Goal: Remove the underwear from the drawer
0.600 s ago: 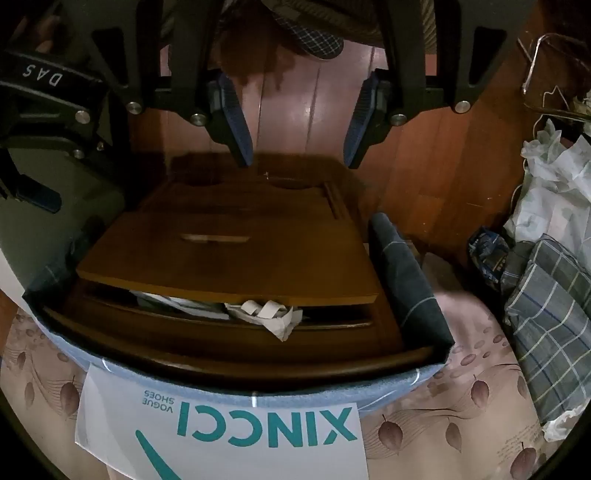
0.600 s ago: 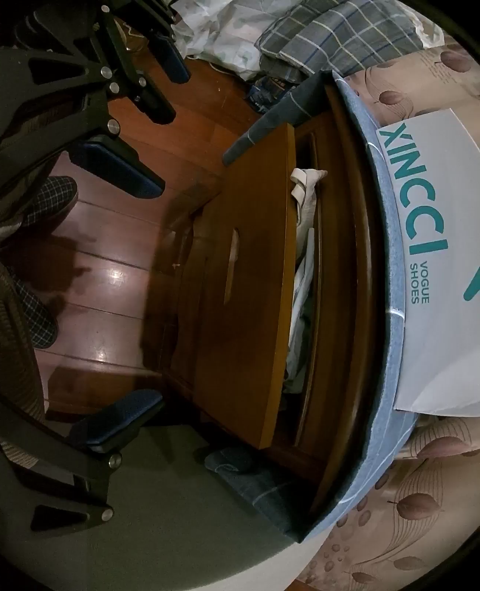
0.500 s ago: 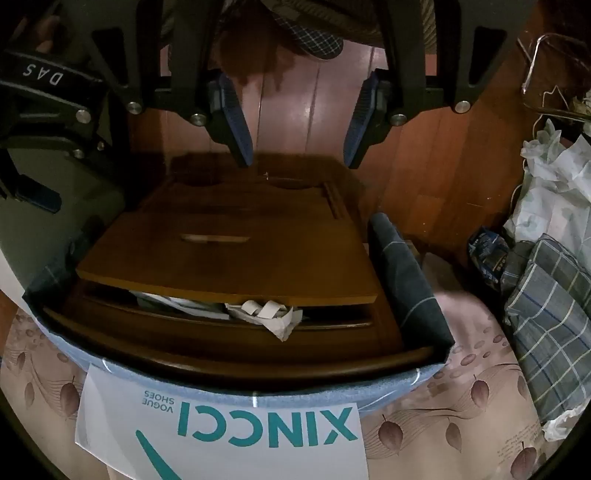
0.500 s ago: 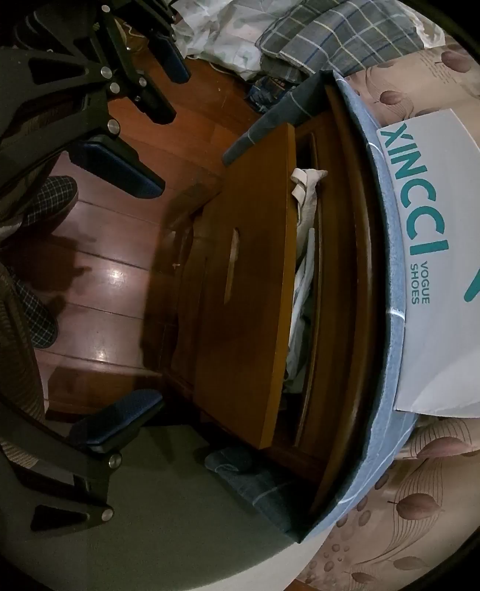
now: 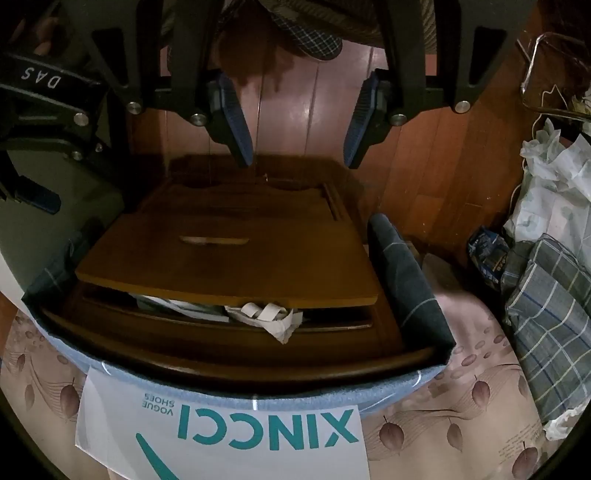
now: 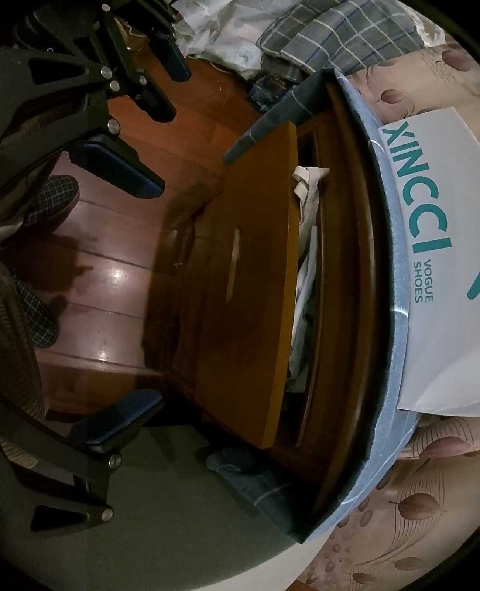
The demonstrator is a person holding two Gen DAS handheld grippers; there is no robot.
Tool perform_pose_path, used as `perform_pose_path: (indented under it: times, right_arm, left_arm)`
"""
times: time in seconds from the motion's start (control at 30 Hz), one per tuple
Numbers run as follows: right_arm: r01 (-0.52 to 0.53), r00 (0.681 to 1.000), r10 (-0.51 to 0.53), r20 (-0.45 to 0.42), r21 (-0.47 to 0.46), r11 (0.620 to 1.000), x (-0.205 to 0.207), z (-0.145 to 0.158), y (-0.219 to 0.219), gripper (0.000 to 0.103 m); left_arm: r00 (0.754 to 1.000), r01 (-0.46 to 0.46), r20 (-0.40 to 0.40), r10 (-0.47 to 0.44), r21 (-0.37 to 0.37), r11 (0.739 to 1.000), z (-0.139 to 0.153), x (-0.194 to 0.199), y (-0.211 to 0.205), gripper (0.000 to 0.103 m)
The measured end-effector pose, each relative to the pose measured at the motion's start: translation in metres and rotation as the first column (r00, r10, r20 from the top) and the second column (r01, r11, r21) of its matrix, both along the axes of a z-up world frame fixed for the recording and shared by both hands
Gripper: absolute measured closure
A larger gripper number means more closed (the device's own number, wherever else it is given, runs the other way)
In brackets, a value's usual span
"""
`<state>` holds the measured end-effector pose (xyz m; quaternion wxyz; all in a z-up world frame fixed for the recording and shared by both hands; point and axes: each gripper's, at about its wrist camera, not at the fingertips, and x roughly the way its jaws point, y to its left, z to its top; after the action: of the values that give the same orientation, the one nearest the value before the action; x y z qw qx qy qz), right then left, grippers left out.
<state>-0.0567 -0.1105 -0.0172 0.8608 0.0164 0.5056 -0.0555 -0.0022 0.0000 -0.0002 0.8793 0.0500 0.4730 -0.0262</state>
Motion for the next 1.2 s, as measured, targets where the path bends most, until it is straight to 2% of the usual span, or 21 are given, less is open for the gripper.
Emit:
perform_pose_path:
  times: [1.2]
  right_arm:
    - [0.001,1.0,-0.001,-0.008,0.007,1.0,-0.0027,-0.0015,-0.0024,0.001]
  left_arm:
    - [1.0,0.006,-0.013,-0.006,0.011,1.0,-0.005,0.0018,0.0004,0.051]
